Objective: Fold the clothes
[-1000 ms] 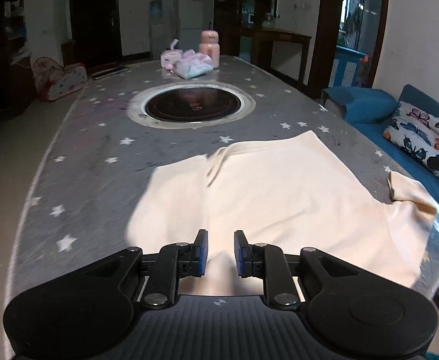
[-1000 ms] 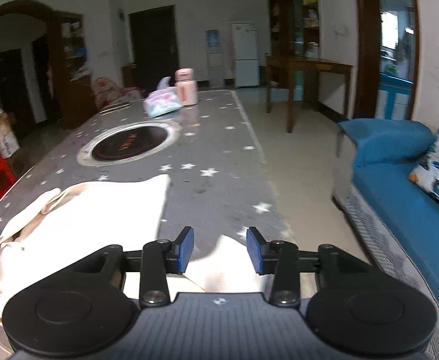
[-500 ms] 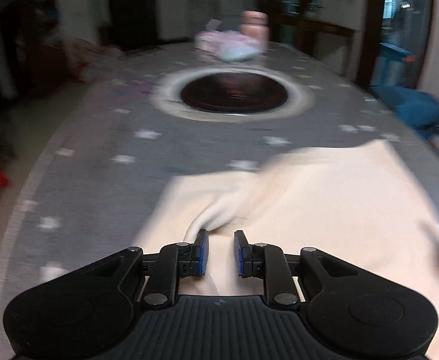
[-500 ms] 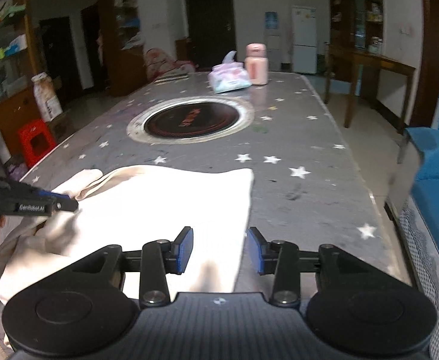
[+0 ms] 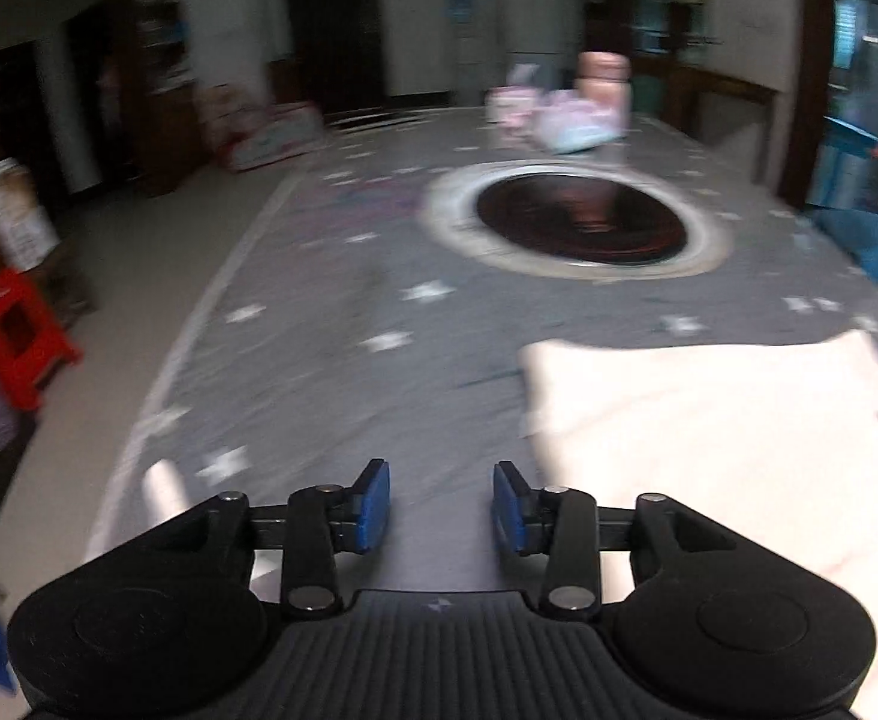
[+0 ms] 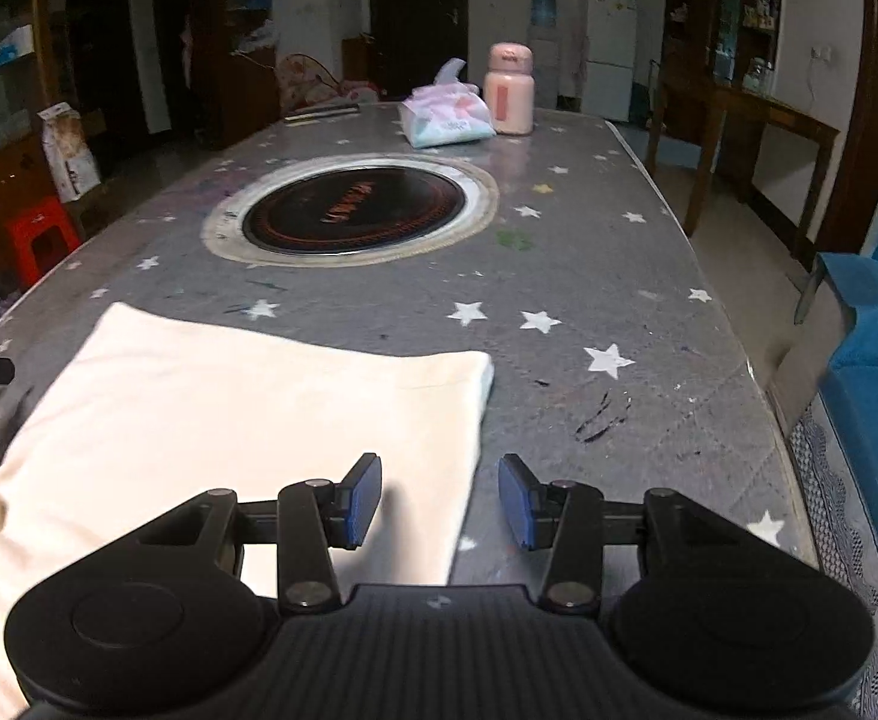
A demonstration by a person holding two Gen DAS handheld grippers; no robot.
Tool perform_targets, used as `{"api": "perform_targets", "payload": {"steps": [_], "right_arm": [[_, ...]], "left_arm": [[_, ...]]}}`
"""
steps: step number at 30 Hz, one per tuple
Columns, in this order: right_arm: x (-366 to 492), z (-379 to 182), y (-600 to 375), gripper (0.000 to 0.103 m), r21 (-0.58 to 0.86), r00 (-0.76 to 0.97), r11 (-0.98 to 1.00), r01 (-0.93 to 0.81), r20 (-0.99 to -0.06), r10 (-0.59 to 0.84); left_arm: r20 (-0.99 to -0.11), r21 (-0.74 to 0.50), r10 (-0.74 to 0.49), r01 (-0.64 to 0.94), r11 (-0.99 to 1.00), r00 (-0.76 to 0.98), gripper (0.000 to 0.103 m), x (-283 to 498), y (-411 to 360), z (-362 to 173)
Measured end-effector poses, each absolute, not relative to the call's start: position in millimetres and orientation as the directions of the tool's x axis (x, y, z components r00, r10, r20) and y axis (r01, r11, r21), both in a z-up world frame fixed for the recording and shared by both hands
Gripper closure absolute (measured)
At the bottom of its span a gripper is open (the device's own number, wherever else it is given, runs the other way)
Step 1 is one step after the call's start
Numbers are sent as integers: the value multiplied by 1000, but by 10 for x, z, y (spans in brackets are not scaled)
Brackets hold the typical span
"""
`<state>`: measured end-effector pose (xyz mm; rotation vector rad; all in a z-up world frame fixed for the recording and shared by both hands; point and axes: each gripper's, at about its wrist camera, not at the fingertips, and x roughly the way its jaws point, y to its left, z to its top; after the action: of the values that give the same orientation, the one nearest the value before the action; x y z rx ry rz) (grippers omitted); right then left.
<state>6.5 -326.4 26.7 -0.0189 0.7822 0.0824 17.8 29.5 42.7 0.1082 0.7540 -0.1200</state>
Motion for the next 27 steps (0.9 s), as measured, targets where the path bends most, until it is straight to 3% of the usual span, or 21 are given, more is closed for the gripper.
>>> {"api": "perform_targets", "payload": {"steps": [6,8,10,13,23,27], "right_arm": [[339,147,-3343,69,34,687,998,-52,-724,61],[417,126,-3359,75,48,681,997,-53,-729,71],[486,110,-3370,87,68,676,996,-58,-731,89],[583,107,-3353,98,66,679,996,-67,-728,94],[1112,103,-3249,99,5,687,995,-98,-723,72],[1189,146,-3202,90,-24,684,993,-112,-727,60]], "left_arm": [[-723,23,-140,226,974,677,61,556,36,313],[-728,24,-142,231,973,670,66,641,-7,280],[-728,22,-146,236,971,669,92,727,-29,269],[-728,25,-139,229,973,672,94,860,-68,250],[-695,123,-58,198,972,717,94,1304,-188,191],[-697,112,-64,197,974,714,91,1312,-162,245]]}}
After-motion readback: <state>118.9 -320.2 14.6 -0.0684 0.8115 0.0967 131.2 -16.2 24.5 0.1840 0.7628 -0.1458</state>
